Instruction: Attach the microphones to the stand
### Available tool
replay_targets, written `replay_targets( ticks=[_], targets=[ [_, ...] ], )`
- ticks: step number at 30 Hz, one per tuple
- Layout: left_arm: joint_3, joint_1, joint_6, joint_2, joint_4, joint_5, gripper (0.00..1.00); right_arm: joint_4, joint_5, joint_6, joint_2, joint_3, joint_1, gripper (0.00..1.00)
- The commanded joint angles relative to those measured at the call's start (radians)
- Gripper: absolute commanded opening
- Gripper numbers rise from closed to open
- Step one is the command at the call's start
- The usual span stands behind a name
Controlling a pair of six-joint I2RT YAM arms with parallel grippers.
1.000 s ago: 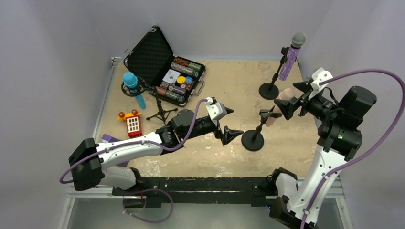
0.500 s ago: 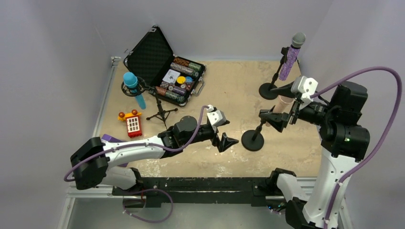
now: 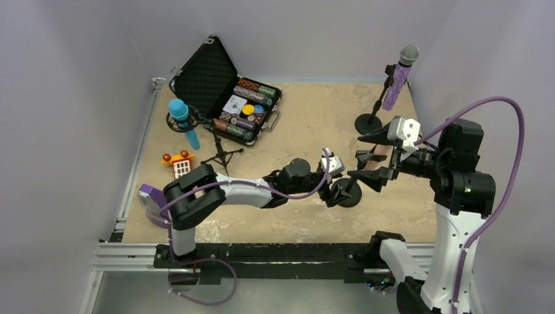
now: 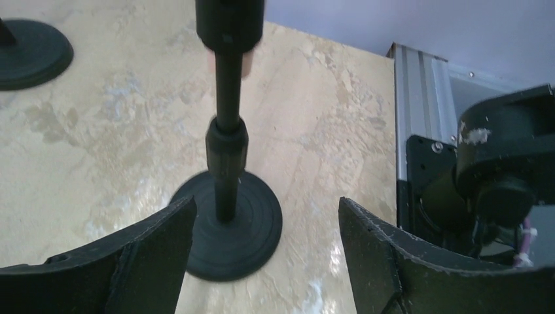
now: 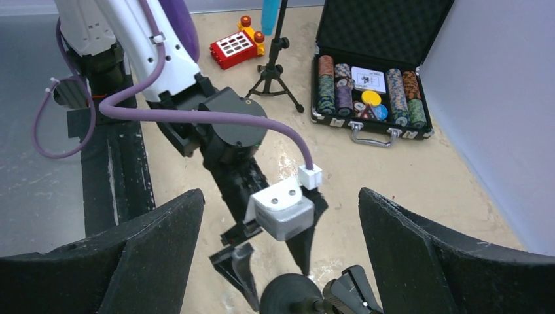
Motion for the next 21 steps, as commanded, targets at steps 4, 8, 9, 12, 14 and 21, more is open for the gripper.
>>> replay_targets(
  ticks=[4,8,9,12,14,21],
  targets=[
    [0.187,-0.004,0.082,0.084,0.102,-0.044,0.79,0.035,-0.04,-0.003,-0.03,-0.03,0.004,0.91],
    [0.224,-0.004,0.095,0.106,0.09,-0.052,0.66,0.043,-0.051,0.004,-0.027,-0.028,0.004,0.92],
    [0.233,-0.004,0.097,0.111,0.082,-0.056,0.61,0.044,-0.054,0.006,-0.027,-0.027,0.004,0.92],
    [0.255,-0.004,0.101,0.123,0.077,-0.056,0.48,0.046,-0.061,0.008,-0.028,-0.026,0.005,0.92],
    [0.273,-0.004,0.104,0.133,0.065,-0.051,0.39,0.046,-0.062,0.008,-0.028,-0.026,0.005,0.92],
    [0.332,-0.004,0.12,0.161,0.024,-0.037,0.34,0.044,-0.067,0.011,-0.034,-0.03,0.005,0.92]
  ],
)
